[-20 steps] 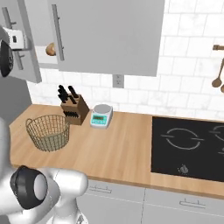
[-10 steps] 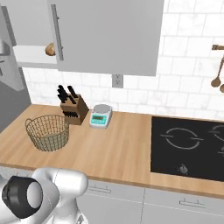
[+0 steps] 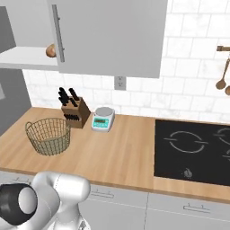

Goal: Open the cabinet, pick up the bread from the cabinet and place it in the basket. Then move the basket to the dining counter.

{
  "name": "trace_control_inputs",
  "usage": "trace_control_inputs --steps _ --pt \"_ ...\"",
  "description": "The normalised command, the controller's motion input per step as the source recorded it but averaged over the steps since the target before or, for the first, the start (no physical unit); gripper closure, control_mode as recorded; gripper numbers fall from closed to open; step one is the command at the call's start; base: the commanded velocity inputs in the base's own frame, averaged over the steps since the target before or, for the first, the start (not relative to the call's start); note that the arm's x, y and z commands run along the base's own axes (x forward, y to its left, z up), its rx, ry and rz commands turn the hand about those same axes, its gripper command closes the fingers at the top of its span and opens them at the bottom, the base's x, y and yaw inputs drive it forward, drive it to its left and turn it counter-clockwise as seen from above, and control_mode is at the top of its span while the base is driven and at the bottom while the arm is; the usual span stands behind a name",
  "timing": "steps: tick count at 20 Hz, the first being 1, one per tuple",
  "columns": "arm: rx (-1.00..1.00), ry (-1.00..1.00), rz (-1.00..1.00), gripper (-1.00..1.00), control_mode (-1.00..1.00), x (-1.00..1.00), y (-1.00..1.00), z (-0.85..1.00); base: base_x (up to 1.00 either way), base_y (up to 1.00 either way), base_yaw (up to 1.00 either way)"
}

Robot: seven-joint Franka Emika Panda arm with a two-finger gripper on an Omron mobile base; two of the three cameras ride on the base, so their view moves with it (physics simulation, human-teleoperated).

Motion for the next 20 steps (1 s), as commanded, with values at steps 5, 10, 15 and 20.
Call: trace_control_inputs --steps 5,10,15,20 --pt "0.00 0.05 0.01 1.00 -1.00 -0.14 1.00 -0.76 0.00 0.00 0.00" --pt "0.00 0.04 0.08 1.00 -1.00 -0.41 1.00 -0.60 0.00 0.00 0.00" --pt "0.23 0.00 0.16 1.00 -1.00 -0.80 0.97 -0.17 0.00 0.00 0.00" --pt "0.17 0.00 0.03 1.00 -1.00 -1.00 -0.27 0.08 0.00 0.00 0.00"
